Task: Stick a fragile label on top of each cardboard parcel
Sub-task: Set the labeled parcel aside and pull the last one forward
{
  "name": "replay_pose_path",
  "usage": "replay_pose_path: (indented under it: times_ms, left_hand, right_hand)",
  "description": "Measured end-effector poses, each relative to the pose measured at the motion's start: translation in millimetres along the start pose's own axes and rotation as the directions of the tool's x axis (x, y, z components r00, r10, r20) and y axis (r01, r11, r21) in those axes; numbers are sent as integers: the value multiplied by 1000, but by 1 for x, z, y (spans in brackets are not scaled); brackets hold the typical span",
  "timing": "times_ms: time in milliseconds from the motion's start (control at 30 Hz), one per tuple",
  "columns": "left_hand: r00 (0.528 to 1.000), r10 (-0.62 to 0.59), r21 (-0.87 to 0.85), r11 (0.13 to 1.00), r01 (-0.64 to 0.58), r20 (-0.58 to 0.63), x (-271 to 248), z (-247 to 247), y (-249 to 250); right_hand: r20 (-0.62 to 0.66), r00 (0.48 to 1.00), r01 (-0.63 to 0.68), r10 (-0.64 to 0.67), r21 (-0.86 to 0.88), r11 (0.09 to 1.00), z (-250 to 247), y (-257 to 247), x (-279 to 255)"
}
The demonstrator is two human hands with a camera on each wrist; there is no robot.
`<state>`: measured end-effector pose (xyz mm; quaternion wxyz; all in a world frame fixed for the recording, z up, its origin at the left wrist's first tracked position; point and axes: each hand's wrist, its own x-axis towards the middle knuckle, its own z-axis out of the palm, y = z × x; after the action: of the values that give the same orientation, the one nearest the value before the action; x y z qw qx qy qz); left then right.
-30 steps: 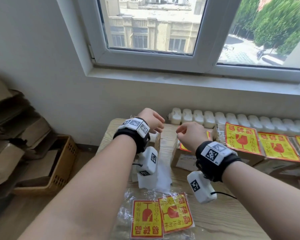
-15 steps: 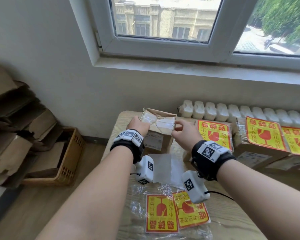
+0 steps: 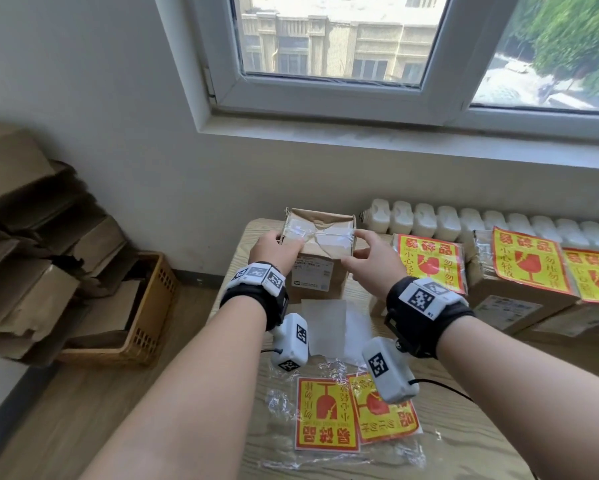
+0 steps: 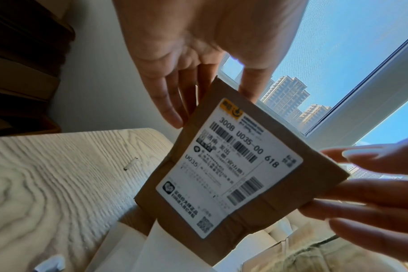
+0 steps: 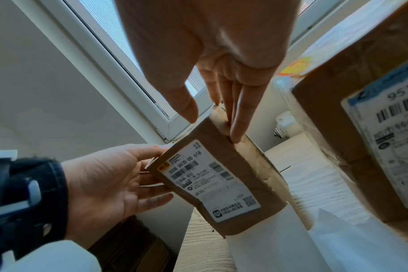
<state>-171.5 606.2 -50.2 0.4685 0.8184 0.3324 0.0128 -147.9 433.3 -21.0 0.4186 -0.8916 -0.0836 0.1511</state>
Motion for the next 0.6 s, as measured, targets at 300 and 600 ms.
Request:
replay_pose_path:
  times_ms: [300, 600]
  left_hand:
    - [942, 3, -93, 995, -36, -336, -49, -21, 16]
    - [911, -27, -126, 992, -28, -413, -136, -9, 24]
  right_hand:
    - [-11, 991, 132, -132, 73, 989, -15, -10, -29]
    - [3, 972, 236, -237, 65, 969, -58, 13, -84]
